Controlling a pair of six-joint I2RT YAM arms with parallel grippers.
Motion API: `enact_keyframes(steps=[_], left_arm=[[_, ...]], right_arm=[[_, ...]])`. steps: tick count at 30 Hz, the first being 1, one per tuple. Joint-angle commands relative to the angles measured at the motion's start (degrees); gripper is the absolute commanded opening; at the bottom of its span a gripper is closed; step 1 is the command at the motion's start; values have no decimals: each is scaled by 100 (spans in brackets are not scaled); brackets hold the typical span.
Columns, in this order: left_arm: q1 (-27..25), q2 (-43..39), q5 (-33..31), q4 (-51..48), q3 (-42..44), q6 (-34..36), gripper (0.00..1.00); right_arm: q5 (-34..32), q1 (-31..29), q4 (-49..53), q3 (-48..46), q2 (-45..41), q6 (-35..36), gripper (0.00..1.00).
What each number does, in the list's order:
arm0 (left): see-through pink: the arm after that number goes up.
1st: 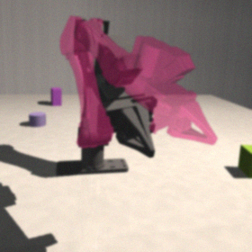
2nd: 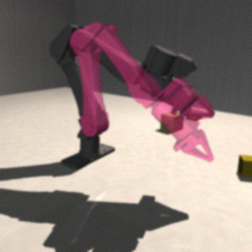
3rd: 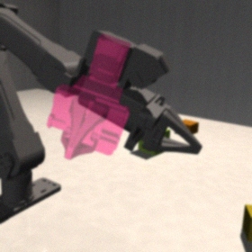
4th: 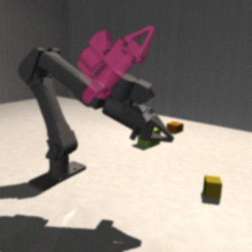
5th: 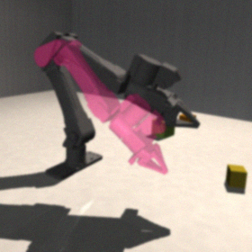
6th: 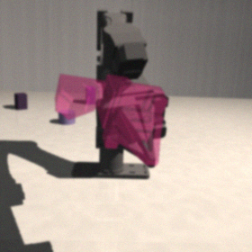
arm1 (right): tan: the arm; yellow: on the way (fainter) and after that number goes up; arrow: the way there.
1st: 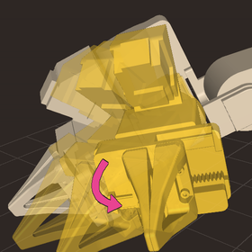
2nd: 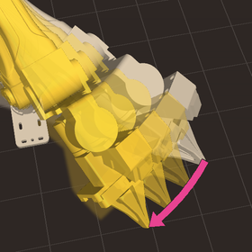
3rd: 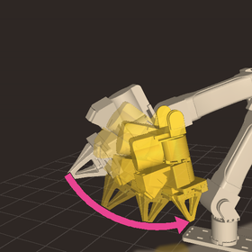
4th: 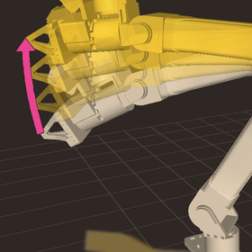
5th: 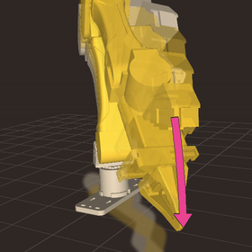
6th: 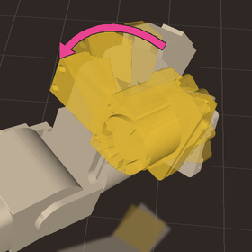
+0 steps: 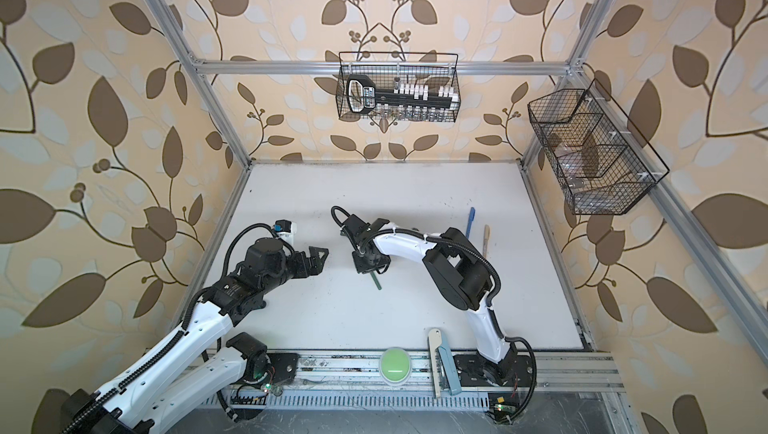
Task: Insert the pens into the pen caps
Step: 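Lift the green fountain pen nib-up with the right gripper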
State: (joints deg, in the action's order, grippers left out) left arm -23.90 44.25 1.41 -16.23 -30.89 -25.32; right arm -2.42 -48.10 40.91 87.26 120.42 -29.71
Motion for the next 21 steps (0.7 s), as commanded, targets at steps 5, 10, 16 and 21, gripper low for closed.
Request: enact_keyframes(steps=[5,10,16,21], left_arm=[[61,-189,509,456,240,-215,99],[53,-204,596,430,399,-371,99],[52,-403,567,434,580,-473,99],[52,-402,663,419,620,-491,99]], right_arm=[[-143,28,-25,-59,256,396,22],[-87,49,-82,28,323,474,23],[-231,-6,-83,50,405,561,23],[-260,9,-149,167,539,607,19]])
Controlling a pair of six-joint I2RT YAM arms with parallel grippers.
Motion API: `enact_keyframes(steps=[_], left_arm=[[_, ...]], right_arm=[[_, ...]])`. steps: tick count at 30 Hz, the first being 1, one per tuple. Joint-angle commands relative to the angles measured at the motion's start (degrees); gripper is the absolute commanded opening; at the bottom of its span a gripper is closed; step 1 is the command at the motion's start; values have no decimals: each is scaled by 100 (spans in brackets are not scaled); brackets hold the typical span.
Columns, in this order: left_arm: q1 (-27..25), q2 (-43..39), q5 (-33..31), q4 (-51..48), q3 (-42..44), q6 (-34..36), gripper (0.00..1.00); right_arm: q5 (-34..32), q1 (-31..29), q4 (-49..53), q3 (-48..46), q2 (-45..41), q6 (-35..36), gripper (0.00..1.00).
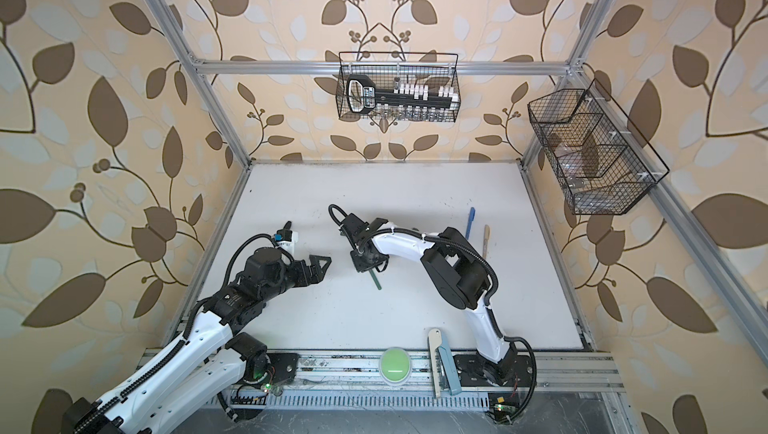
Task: Insert the pens into the pen caps
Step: 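Lift the green fountain pen nib-up with the right gripper, then carry the green pen toward the left gripper while the left gripper reaches to meet it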
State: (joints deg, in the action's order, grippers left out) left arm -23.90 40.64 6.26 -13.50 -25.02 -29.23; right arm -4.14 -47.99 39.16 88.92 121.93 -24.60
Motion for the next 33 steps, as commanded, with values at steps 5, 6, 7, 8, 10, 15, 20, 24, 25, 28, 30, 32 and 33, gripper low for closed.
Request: enact_keyframes(steps=[5,6,7,8,10,15,20,24,25,28,30,32,33], left_arm=[[52,-30,178,130,67,-112,99],[52,-30,192,143,91,-122,99],[43,-22,211,168,109,-134,99],[36,-21,229,204,146,-148,99],[35,-4,310,304,210,-186,99],[-18,82,506,557,358,-193,99],[-205,289,809,1528,701,-412,99],[-902,933,517,2463,733,-387,99],[-1076,1133,386,2594,679,-353,99],[-1278,1835,347,3075,526,-429,99],[-1287,2199,428,3490,480,-534,99],[-1284,2393,518,3852,457,-570,99],[-1284,2451,553,3985,430,-577,99]], right_arm=[[54,36,-53,11,436,113,12],[66,43,-64,13,422,117,11],[84,50,-95,2,393,113,9],[130,65,-121,-13,356,107,8],[215,109,-214,-51,238,76,7],[515,290,-706,-372,-275,-52,3],[905,546,-1492,-910,-1010,-223,0],[1285,795,-2275,-1457,-1617,-540,0],[1388,847,-2448,-1578,-1716,-640,0],[1485,902,-2678,-1748,-1945,-749,0],[1472,896,-2767,-1973,-2080,-778,0],[1478,905,-2956,-2152,-2234,-876,0],[1503,902,-3058,-2240,-2306,-933,0]])
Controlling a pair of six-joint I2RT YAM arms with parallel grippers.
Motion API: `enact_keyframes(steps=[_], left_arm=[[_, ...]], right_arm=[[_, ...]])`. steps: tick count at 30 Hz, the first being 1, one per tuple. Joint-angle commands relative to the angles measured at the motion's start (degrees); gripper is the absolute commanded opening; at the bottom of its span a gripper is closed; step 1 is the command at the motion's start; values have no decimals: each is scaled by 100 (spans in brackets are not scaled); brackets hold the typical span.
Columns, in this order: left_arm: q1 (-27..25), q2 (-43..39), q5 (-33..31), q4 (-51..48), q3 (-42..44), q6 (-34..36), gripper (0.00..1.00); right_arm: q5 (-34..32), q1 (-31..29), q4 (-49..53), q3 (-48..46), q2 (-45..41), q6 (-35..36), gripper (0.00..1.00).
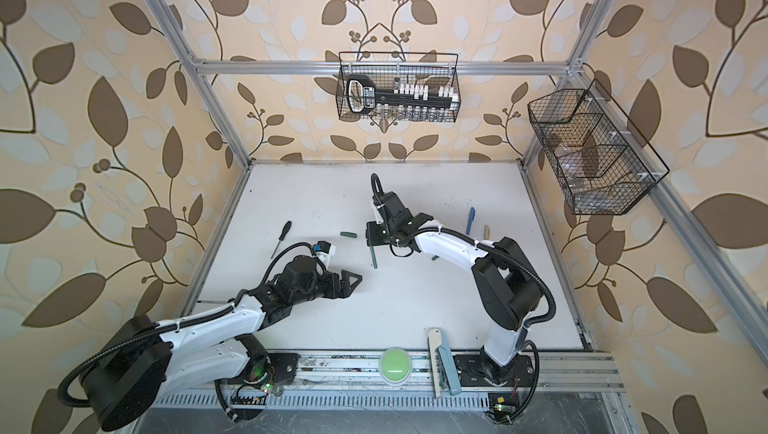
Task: Insert the pens into the pen caps
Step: 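Carry the green pen toward the left gripper while the left gripper reaches to meet it, then close the left gripper on the green pen barrel, then open the right gripper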
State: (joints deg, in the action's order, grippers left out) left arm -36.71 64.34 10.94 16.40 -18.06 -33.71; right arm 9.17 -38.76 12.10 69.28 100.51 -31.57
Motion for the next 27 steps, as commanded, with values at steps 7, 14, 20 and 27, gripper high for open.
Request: enact_keyframes(steps=[7,14,20,27], left_arm=[[-5,126,295,1260,-536,-11,95],[-8,545,492,1257,-794,-29,88],[-3,716,300,964,-995,-51,78],[6,905,527,944,-1223,-33,68]], right_arm=[[288,-24,-1111,-879,-514,-661,0],[777,66,-2145,-1365,-639,-1270,0],[814,130,-2373,-1594,-814,-1369,0],[894,151,-2749,-1840,-1005,-1499,0]])
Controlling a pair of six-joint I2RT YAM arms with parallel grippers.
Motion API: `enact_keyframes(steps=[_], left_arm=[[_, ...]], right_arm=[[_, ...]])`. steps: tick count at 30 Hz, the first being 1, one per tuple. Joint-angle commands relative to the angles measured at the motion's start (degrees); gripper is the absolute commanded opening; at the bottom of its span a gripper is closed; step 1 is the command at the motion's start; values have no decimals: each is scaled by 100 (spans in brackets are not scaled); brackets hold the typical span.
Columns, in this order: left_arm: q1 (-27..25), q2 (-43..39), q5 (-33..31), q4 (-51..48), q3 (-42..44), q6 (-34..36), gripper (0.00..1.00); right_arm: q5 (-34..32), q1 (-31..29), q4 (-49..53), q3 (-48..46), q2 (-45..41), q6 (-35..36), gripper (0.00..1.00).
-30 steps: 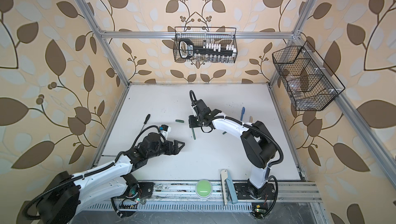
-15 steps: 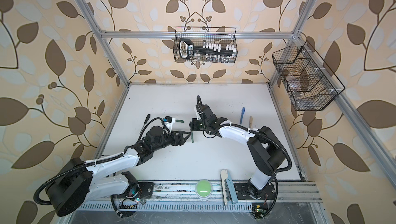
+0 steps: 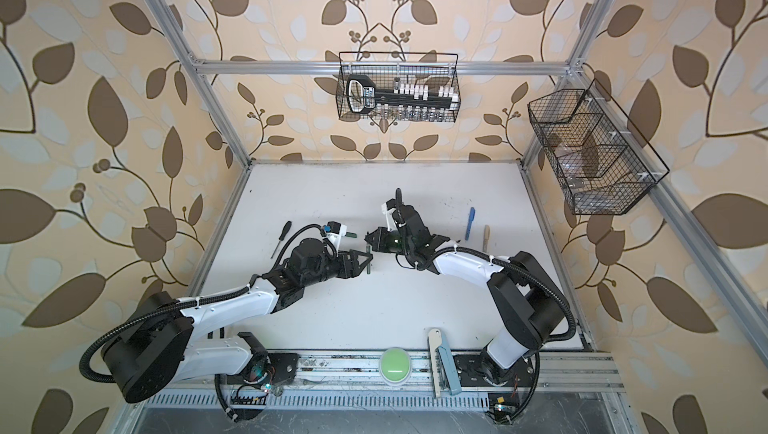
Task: Insert the pens into the pen caps
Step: 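Close the left gripper on the green pen barrel, then open the right gripper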
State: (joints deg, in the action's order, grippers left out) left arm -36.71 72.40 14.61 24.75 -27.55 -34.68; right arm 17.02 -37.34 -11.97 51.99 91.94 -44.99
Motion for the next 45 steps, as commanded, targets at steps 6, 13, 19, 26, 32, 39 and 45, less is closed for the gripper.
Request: enact_keyframes(steps=[6,13,19,26,32,39,45], left_arm=[[0,435,580,109,-475,50,55],[4,543,703,56,-556,25,46],[6,398,578,-119,-576,48,41],[6,279,560,-209,-625,42,31],[6,273,691,-265,-664,38,29],[5,307,778,-252,-697,29,30],[5,283,761,-281,-736,40,24]], right_arm=[[100,-3,-593,-167,-153,-206,0],[102,-4,-597,-147,-117,-186,0],[2,-10,-515,-237,-190,-106,0],[-38,-41,-749,-341,-216,-189,0],[-150,-62,-1190,-518,-339,-300,0],[-163,-69,-1299,-548,-352,-332,0],[-155,-71,-1293,-567,-300,-315,0]])
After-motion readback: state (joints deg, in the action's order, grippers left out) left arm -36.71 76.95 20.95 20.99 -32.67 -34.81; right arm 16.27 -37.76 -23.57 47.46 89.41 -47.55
